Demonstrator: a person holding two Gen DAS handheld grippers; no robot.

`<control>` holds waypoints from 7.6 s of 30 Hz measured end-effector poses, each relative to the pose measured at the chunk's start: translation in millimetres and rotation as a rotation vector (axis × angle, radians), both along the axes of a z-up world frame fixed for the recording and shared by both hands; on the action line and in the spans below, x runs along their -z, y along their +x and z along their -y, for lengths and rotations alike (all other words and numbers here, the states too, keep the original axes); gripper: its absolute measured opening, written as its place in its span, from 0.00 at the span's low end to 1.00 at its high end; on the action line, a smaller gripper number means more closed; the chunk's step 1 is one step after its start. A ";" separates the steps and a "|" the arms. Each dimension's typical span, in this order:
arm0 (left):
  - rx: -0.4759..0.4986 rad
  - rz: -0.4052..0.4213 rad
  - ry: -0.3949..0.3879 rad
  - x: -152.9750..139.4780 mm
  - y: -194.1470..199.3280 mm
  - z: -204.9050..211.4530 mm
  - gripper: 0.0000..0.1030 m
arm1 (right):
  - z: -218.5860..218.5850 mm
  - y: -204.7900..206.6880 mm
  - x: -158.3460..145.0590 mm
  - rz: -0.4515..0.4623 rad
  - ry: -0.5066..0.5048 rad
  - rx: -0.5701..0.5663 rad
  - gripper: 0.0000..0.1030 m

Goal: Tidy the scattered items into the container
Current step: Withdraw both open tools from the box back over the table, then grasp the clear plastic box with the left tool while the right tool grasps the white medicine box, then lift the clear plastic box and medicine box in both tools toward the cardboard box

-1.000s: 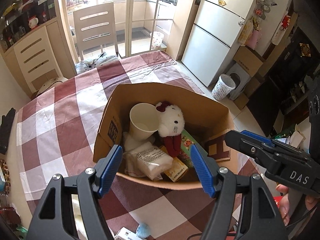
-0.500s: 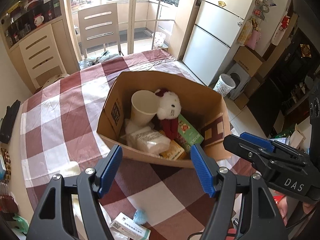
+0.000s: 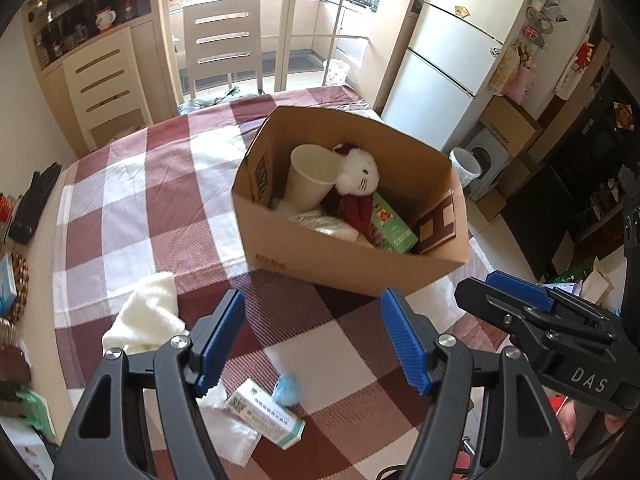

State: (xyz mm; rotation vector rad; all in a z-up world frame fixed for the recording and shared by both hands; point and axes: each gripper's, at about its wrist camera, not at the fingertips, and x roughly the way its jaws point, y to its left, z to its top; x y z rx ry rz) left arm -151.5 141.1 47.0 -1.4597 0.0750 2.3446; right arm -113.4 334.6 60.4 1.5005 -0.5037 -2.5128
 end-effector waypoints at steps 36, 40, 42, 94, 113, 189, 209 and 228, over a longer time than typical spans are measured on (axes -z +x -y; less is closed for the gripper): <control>-0.313 0.095 -0.025 36.1 55.5 150.6 0.70 | 113.4 27.6 28.7 0.071 0.027 -0.253 0.55; -0.364 0.126 -0.025 48.1 59.2 169.7 0.70 | 119.2 26.3 37.9 0.086 0.043 -0.268 0.55; -0.384 0.140 -0.023 54.2 61.3 176.4 0.70 | 121.5 25.2 43.3 0.096 0.050 -0.276 0.55; -0.640 0.492 0.042 210.7 74.5 162.7 0.76 | 178.2 37.2 182.9 0.136 0.229 -0.662 0.48; -0.613 0.455 0.034 205.0 110.6 192.2 0.66 | 171.2 26.4 181.3 0.206 0.075 -0.530 0.44; -0.096 0.088 -0.089 62.8 84.6 45.5 0.66 | 60.2 95.5 52.6 -0.023 0.034 -0.123 0.44; 0.057 0.083 -0.101 62.9 79.6 -8.4 0.66 | 17.4 105.0 52.9 -0.019 0.031 0.026 0.44; 0.135 0.073 -0.114 57.9 70.8 -38.8 0.66 | -7.2 97.5 47.3 -0.037 0.035 0.099 0.44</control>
